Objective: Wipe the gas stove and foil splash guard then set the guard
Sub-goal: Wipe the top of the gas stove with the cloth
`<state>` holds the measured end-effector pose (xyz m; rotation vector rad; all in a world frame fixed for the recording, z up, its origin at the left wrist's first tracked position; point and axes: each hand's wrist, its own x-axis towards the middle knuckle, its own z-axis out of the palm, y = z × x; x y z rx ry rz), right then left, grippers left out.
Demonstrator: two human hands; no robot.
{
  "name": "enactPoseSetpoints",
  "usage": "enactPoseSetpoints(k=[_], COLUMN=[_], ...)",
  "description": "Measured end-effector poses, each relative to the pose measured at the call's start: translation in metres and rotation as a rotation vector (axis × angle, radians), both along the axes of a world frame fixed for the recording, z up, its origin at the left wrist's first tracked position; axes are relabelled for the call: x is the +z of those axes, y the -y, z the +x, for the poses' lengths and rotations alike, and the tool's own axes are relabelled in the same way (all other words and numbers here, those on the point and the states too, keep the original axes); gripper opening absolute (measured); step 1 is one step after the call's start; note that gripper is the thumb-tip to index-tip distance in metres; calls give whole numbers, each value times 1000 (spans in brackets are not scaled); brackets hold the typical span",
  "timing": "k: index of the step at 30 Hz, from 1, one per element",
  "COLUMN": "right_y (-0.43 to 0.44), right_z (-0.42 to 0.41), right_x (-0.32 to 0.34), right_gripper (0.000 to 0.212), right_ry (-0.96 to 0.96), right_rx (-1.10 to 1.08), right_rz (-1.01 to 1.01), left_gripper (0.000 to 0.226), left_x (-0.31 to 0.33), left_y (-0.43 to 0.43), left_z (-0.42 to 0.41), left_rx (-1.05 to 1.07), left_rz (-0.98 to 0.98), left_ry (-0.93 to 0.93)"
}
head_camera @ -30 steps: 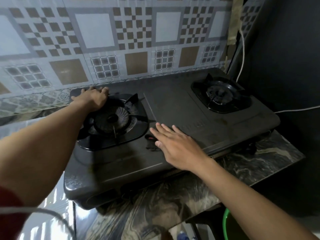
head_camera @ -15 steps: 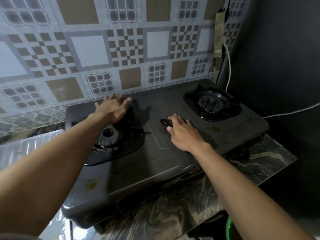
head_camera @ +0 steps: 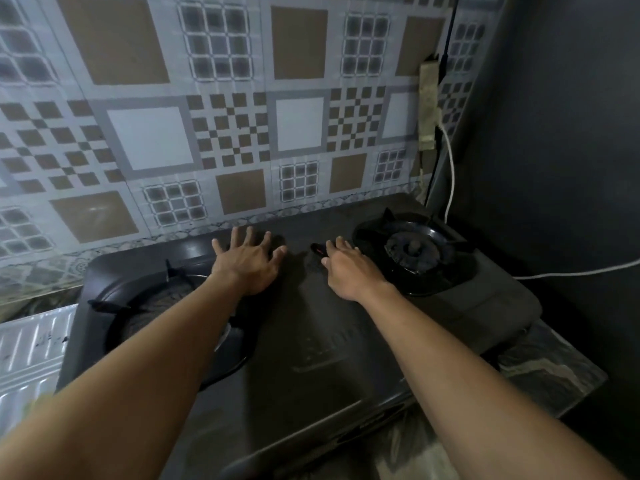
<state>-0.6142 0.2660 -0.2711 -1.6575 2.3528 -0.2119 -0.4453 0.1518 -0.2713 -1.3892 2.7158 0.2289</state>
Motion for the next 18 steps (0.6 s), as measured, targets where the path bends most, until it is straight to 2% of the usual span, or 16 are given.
enactPoseSetpoints(k=[4,10,14,18], right_y=[42,90,108,126], right_z=[-6,-22,-34,-48], right_x=[-1,4,9,6], right_gripper=[57,65,69,72], right_ry=[8,53,86,84], right_rx=[10,-9,-70,-150], right_rz=[41,125,157,171], left_gripper=[71,74,73,75], left_x=[-10,-2,6,-3], left_y=[3,7,13,15], left_z=[0,-6,-25,-37], left_rx=[-21,33,70,86], left_rz=[-94,3,-3,103], left_ry=[102,132,120,119])
